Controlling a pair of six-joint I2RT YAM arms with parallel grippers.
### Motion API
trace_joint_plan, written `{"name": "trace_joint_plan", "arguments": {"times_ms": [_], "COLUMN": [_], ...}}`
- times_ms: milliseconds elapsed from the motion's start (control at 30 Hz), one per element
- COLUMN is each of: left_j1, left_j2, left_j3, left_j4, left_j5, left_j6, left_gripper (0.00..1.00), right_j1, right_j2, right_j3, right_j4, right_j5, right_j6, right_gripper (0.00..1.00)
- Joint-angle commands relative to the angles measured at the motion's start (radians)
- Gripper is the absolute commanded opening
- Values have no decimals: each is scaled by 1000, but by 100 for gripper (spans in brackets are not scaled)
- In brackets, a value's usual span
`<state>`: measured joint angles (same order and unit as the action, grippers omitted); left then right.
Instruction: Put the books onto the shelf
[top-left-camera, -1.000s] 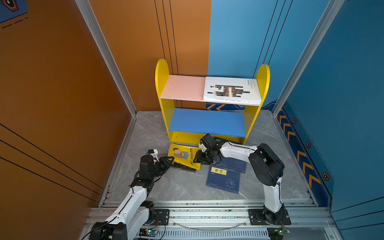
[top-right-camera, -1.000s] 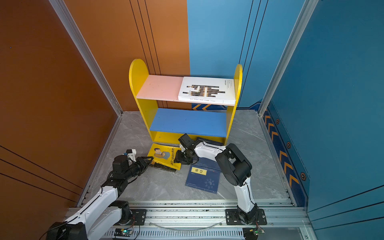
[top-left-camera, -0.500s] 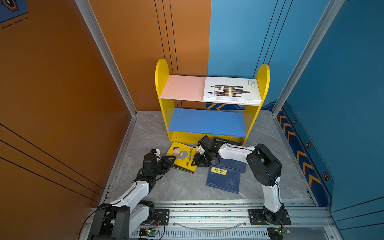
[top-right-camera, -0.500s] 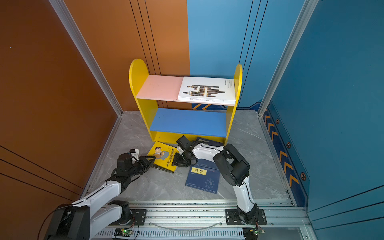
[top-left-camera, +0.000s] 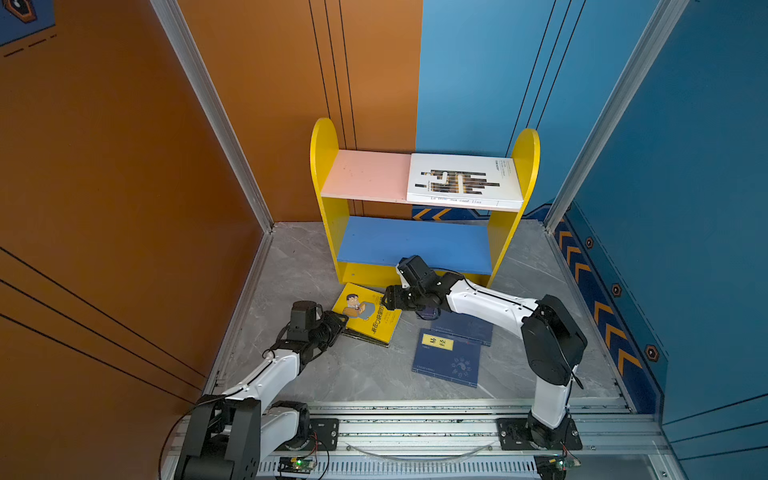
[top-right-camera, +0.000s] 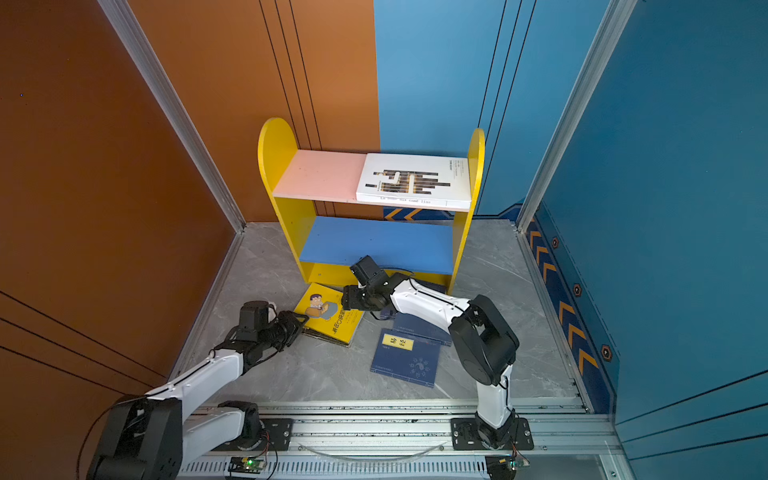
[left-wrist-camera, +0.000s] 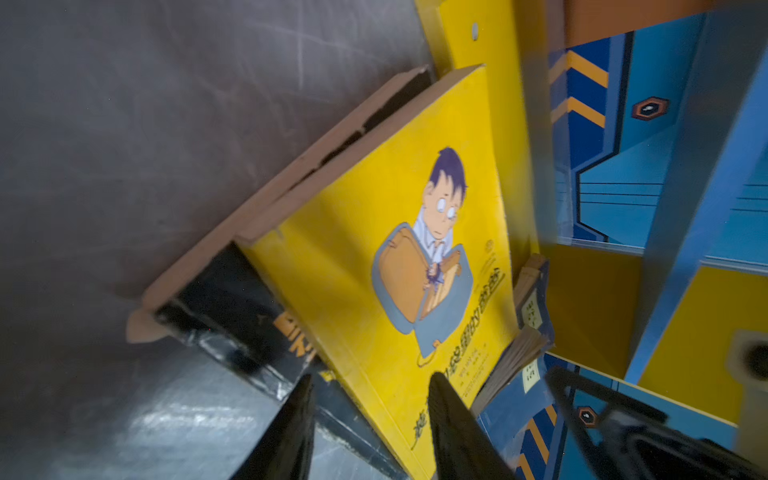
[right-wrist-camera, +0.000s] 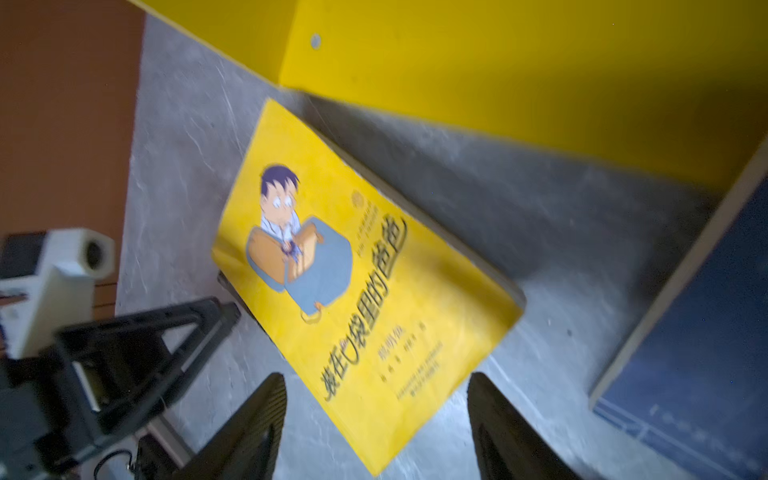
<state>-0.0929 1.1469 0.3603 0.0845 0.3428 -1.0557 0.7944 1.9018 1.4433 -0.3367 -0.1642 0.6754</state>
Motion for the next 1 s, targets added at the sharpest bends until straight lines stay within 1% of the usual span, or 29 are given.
{"name": "trace_joint_plan", "arguments": {"times_ms": [0, 67, 200, 333, 433, 567, 667, 800, 967], "left_j1": [-13, -17, -58, -85, -97, -112, -122, -135, -135], "left_j2": [41, 68, 104, 145, 173, 206, 236, 234, 145], "left_j3": [37, 33, 29, 48, 47, 30, 19, -13, -78], "left_j4": [-65, -65, -18, 9, 38, 77, 105, 127, 104], "left_j5": [-22, -24, -22, -18, -20, -26, -22, -41, -85], "left_j6": [-39, -79, -132, -157, -180, -196, -209, -228, -250], "left_gripper": [49, 52, 59, 61, 61, 62, 64, 68, 69], "right_j1": [19, 25, 40, 43, 52, 62, 71, 89, 93], "right_j2": [88, 133, 226, 314, 350, 371, 379, 359, 264], "right_j3": [88, 137, 222, 305, 324, 312, 297, 250, 158], "right_j4": [8, 13, 36, -1, -15, -24, -33, -39, -6], "right_j5": [105, 124, 168, 175, 167, 121, 83, 118, 253], "right_j6": [-67, -76, -92, -88, -90, -79, -70, -68, -66], "right_gripper": [76, 77, 75, 72, 70, 65, 63, 64, 73]}}
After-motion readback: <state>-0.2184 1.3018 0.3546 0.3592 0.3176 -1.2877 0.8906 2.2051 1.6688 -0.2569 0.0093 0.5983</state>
